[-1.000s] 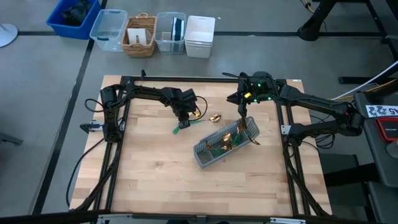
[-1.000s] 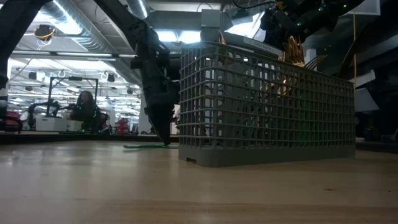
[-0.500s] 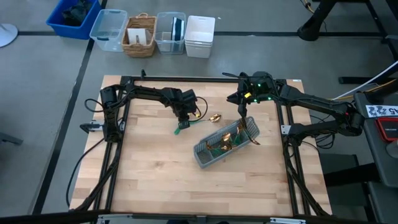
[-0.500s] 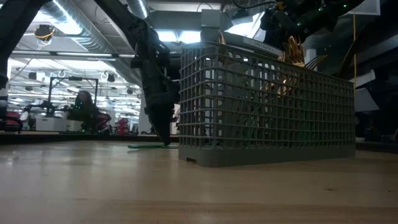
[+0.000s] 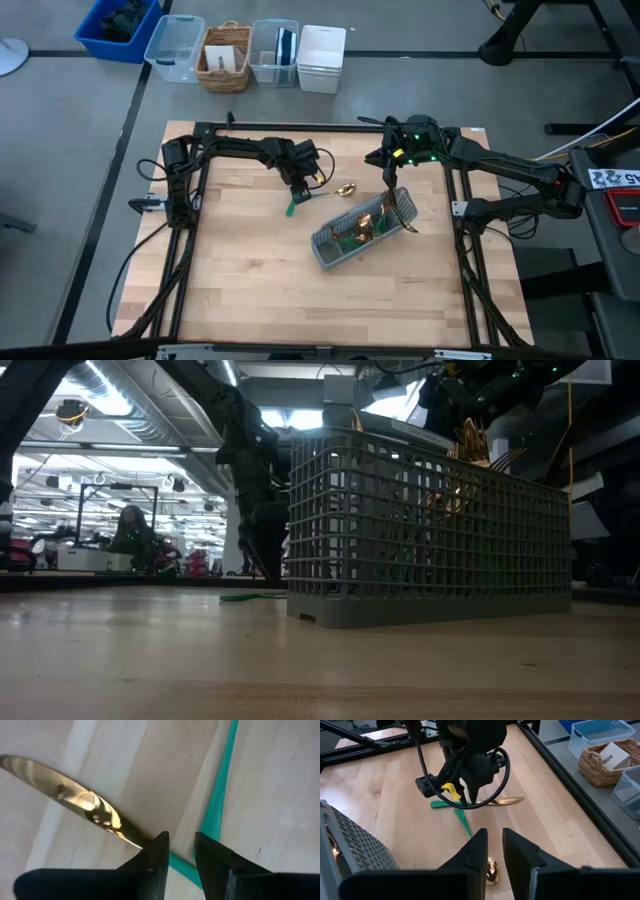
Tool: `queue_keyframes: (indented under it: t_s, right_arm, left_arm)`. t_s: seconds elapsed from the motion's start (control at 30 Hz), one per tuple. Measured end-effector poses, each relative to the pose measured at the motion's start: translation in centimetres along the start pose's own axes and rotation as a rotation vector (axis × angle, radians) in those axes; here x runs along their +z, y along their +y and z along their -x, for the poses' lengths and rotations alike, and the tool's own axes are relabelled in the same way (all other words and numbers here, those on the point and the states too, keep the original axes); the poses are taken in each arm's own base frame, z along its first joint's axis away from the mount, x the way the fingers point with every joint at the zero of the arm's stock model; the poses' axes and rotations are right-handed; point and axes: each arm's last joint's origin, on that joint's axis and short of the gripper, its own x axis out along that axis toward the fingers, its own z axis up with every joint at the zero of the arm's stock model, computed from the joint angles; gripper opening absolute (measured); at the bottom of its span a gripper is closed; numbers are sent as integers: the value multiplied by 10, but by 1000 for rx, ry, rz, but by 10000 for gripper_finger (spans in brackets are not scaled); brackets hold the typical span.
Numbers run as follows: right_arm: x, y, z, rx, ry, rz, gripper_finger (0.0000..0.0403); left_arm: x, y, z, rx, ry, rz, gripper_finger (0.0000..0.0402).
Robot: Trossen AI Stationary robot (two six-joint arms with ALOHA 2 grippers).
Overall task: Sort silverware
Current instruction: Put the knife into the gray silverware organizer
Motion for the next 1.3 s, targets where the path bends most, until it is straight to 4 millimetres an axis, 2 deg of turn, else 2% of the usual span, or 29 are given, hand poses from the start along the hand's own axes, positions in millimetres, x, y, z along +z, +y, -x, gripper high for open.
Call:
queue_keyframes:
  t_s: [0.3, 0.83, 1.03, 1.3]
  right_arm:
    - [0, 0, 0, 0, 0, 0, 62]
    - [0, 0, 0, 0, 0, 1, 62]
    - [0, 0, 0, 0, 0, 1, 62]
    - [0, 0, 0, 0, 1, 0, 62]
  left_arm:
    - [0, 2, 0, 73, -6, 173, 80]
    - [-12, 4, -8, 101, 33, 301, 80]
    - [-13, 4, -10, 121, 22, 291, 80]
    - [-21, 4, -9, 141, 117, 116, 80]
